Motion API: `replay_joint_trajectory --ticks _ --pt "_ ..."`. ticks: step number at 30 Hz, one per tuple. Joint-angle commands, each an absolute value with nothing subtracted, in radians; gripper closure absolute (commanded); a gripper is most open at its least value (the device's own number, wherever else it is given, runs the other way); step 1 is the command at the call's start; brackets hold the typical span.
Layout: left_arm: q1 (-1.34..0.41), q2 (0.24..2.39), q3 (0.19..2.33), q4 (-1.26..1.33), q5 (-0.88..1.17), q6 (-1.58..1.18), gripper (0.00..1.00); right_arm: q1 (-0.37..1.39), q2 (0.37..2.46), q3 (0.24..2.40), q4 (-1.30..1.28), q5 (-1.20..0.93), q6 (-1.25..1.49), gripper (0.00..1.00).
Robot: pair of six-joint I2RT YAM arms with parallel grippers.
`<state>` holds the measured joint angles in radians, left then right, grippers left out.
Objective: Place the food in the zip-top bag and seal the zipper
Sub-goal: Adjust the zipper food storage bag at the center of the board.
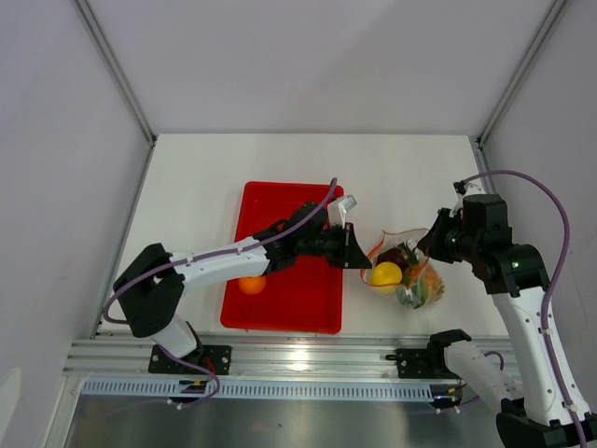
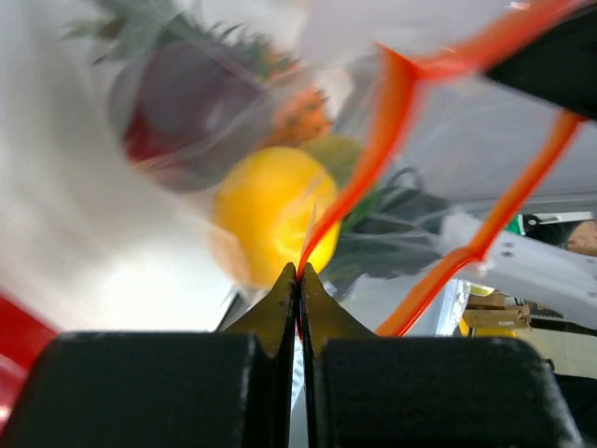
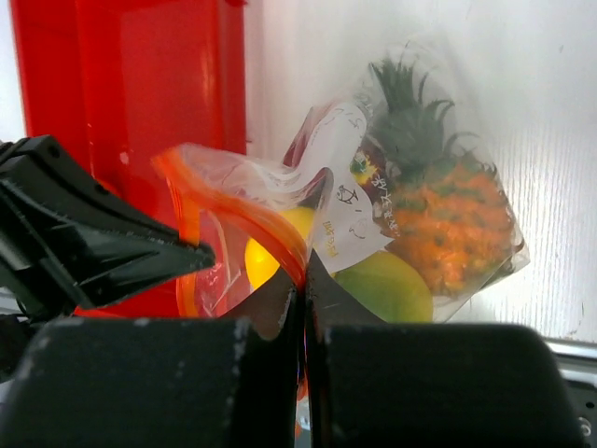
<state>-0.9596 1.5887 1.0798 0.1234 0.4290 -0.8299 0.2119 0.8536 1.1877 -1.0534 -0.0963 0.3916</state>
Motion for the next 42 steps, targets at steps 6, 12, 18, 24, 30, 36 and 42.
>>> replay_joint_trajectory --ticks 6,12,18,24,30,36,42 --pt "-0.946 1.52 1.037 0.126 0.414 -0.755 1.0 0.209 0.85 1.18 -1.04 -0.098 0.391 1.0" --pt "-0.946 1.421 1.043 0.017 0.287 -0.661 0.5 0.21 0.847 1.16 -1.034 -0.104 0.393 1.0" --pt "-0.946 1.286 1.019 -0.101 0.166 -0.597 0.08 0.209 0.845 1.128 -1.017 -0.124 0.396 1.0" --pt "-0.945 1.21 1.031 -0.411 -0.187 -0.713 0.0 0.209 0.844 1.118 -1.009 -0.132 0.393 1.0" --pt "-0.936 1.278 1.077 -0.75 -0.469 -0.908 0.01 0.209 0.844 1.098 -0.996 -0.146 0.39 1.0" --pt "-0.923 1.325 1.075 -0.95 -0.545 -1.101 0.01 0.209 0.838 1.092 -0.993 -0.146 0.382 1.0" --pt "-0.922 1.322 1.029 -0.986 -0.545 -1.216 0.01 0.209 0.836 1.088 -0.997 -0.146 0.382 1.0"
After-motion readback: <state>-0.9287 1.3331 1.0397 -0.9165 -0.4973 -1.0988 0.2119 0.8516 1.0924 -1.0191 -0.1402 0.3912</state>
